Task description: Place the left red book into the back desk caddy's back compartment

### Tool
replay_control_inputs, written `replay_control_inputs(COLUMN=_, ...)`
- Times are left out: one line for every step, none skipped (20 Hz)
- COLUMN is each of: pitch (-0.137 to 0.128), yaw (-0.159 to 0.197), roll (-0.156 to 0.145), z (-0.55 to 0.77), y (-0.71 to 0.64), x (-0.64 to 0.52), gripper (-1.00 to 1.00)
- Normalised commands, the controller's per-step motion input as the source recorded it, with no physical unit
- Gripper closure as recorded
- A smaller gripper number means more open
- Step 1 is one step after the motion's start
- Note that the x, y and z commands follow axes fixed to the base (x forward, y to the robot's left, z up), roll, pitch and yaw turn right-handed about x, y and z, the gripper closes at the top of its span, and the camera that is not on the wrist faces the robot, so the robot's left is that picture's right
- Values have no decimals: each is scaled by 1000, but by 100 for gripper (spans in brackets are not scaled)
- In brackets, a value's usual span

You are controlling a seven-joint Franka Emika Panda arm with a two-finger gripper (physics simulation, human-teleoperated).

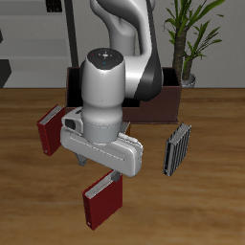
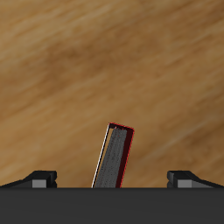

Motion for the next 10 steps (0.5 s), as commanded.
replay_control_inputs(pitch=0, yaw=0, roll=0, z=5, y=214, x=-85, gripper=-100)
replay_control_inputs(pitch=42, yaw=-33, roll=-25, z=-341, y=-104, x=61, gripper=-100)
replay_control_inputs(pitch=19, yaw=-19, roll=8, z=-222, y=141, x=-68, gripper=-100)
replay_control_inputs(pitch=34, yaw=-25, roll=-12, z=-341, y=-80, x=28, gripper=-100)
replay_control_inputs(pitch=10, yaw=-61, roll=-36, z=-276, y=-134, x=23, gripper=-100)
replay_control_inputs(pitch=53, yaw=-40, roll=-2, z=-443, y=152, x=9, gripper=-100)
replay_control_inputs(pitch=0, yaw=0, roll=0, z=0, y=0, x=0, gripper=-100)
replay_control_inputs(pitch=130, yaw=-8, roll=-32, z=-983, y=-191, x=118, gripper=-100)
replay_control_inputs(pitch=8, yaw=10, roll=-33, z=-305, y=-84, x=-9, gripper=-100)
replay_control_inputs(pitch=54, yaw=-40, roll=-36, z=-350, y=-245, x=102, gripper=-100)
